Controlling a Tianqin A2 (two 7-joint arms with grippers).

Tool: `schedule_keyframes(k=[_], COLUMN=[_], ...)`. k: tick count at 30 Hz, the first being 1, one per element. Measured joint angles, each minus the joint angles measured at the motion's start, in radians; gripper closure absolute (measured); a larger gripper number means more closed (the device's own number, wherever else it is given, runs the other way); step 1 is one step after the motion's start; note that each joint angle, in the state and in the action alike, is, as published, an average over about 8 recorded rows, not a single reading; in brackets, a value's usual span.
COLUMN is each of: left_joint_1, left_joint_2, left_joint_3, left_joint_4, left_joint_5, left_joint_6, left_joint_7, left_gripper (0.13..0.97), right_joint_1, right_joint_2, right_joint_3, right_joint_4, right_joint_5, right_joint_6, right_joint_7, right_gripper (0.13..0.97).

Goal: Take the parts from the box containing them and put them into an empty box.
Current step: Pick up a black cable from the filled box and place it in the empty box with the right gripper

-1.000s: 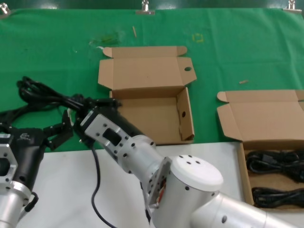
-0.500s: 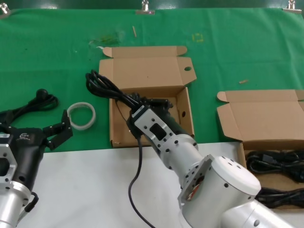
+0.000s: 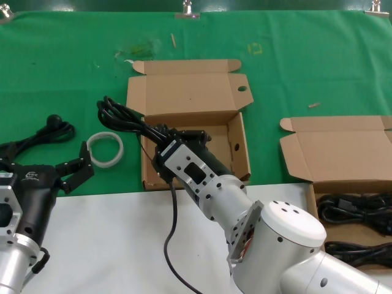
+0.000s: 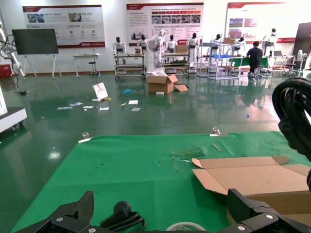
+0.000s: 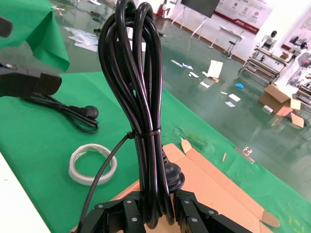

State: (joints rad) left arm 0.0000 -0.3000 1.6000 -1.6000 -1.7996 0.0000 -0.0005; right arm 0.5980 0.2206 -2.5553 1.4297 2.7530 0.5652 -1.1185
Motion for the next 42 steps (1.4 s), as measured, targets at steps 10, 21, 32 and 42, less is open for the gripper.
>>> schedule_keyframes(k=[10, 21, 32, 42], left_joint_1=[0.0, 0.0, 0.0, 0.0], left_joint_2=[0.0, 0.0, 0.0, 0.0], left_joint_3=[0.0, 0.0, 0.0, 0.0], left_joint_4=[0.0, 0.0, 0.0, 0.0], left_joint_5=[0.0, 0.0, 0.0, 0.0], left_joint_6=[0.0, 0.0, 0.0, 0.0], left_joint_7=[0.0, 0.0, 0.0, 0.0], left_gripper=[0.132, 0.132, 0.132, 0.132], right_joint_1=[-0.032, -0.059, -0.059, -0.06], right_joint_2=[0.003, 0.003, 0.003, 0.003], right_joint_3=[0.056, 0.114, 0.123, 0.132], right_joint_4=[-0.016, -0.032, -0.06, -0.08], right_joint_5=[0.0, 0.0, 0.0, 0.0], right_joint_6=[0.006, 0.001, -0.018, -0.03], right_joint_7=[-0.045, -0.085, -0.088, -0.09], right_gripper=[0.913, 0.913, 0.913, 0.913])
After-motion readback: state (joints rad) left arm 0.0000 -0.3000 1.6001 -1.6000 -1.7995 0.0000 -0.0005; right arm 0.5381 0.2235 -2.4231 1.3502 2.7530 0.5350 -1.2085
